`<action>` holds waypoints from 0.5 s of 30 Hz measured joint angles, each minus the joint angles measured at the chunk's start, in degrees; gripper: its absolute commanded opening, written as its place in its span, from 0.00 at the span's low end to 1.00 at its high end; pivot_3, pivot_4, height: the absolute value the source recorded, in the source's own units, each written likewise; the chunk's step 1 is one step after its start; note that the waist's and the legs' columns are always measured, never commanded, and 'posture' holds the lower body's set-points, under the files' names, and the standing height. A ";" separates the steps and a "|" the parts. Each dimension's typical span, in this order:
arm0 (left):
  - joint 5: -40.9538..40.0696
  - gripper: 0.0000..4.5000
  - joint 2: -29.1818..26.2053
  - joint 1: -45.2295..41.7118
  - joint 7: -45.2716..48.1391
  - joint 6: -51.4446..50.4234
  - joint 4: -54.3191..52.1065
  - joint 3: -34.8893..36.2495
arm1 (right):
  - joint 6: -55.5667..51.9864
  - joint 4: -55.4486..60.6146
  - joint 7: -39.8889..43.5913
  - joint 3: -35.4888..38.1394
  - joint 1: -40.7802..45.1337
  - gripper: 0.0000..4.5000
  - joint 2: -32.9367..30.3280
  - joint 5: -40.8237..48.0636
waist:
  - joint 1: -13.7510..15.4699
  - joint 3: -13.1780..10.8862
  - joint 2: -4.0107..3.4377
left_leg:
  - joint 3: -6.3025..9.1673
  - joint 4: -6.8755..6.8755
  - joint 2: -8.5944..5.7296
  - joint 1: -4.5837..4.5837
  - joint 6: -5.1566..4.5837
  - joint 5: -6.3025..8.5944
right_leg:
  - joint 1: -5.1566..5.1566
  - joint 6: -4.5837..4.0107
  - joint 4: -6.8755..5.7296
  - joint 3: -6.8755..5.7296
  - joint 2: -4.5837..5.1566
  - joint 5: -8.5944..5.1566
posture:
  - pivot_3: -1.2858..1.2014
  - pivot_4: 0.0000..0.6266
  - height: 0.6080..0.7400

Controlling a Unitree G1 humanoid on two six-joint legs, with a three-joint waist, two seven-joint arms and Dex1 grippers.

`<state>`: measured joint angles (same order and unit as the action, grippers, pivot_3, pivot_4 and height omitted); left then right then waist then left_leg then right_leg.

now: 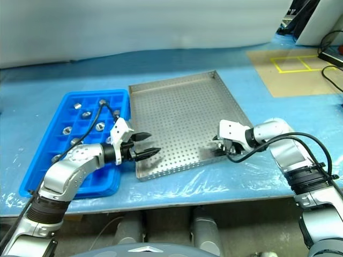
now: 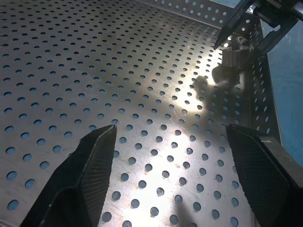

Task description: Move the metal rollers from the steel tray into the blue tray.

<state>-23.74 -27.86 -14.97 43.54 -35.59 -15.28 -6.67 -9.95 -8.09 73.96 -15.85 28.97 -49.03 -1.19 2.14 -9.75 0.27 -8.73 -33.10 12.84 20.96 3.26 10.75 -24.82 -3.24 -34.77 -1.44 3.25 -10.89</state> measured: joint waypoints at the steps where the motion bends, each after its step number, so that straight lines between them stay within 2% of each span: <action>1: -0.01 0.86 0.01 0.00 -0.28 -0.17 -0.47 0.00 | 0.13 -0.41 0.63 -0.17 0.04 0.52 -0.38 -0.06 | 0.28 0.01 0.00 | 0.00 0.00 -0.01 0.00 -0.01 0.01 | 0.02 0.00 0.01 0.00 0.01 0.00 | 0.45 0.24 1.00; 5: -0.02 0.86 0.05 -0.06 -0.98 -1.05 -1.28 0.01 | 0.63 -2.92 1.38 -0.17 1.30 0.52 -0.68 -0.24 | 0.60 0.03 0.02 | -0.01 -0.05 -0.06 0.00 -0.14 0.08 | 0.14 0.02 0.06 0.00 0.09 -0.02 | 0.45 0.24 1.00; 9: -0.05 0.86 0.35 -0.11 -1.59 -1.40 -1.37 0.00 | -0.67 -4.56 2.25 0.28 2.10 0.69 -0.66 0.74 | 0.56 0.03 0.01 | -0.01 -0.05 -0.05 0.02 -0.15 0.09 | 0.13 0.06 0.06 -0.01 0.08 -0.04 | 0.45 0.24 1.00; 13: -0.05 0.86 0.35 -0.10 -1.53 -1.33 -1.36 0.00 | -4.20 -4.21 4.32 1.08 2.11 0.98 -0.67 2.49 | 0.25 0.03 0.01 | -0.01 -0.03 -0.02 0.03 -0.16 0.09 | 0.10 0.09 0.06 -0.01 0.05 -0.07 | 0.45 0.24 1.00; 15: -0.05 0.86 0.36 -0.08 -1.34 -0.97 -1.24 0.00 | -6.58 -3.16 5.16 1.15 2.11 0.99 -0.84 2.90 | 0.16 0.03 0.01 | -0.01 -0.02 -0.01 0.03 -0.16 0.09 | 0.09 0.10 0.06 -0.01 0.04 -0.07 | 0.45 0.24 1.00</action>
<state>-23.79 -27.50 -15.06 42.20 -36.56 -16.52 -6.67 -16.53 -11.25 79.12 -14.70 31.08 -49.87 1.71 2.29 -9.72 0.28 -8.74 -33.12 12.83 20.99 3.11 10.84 -24.74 -3.15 -34.71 -1.45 3.29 -10.96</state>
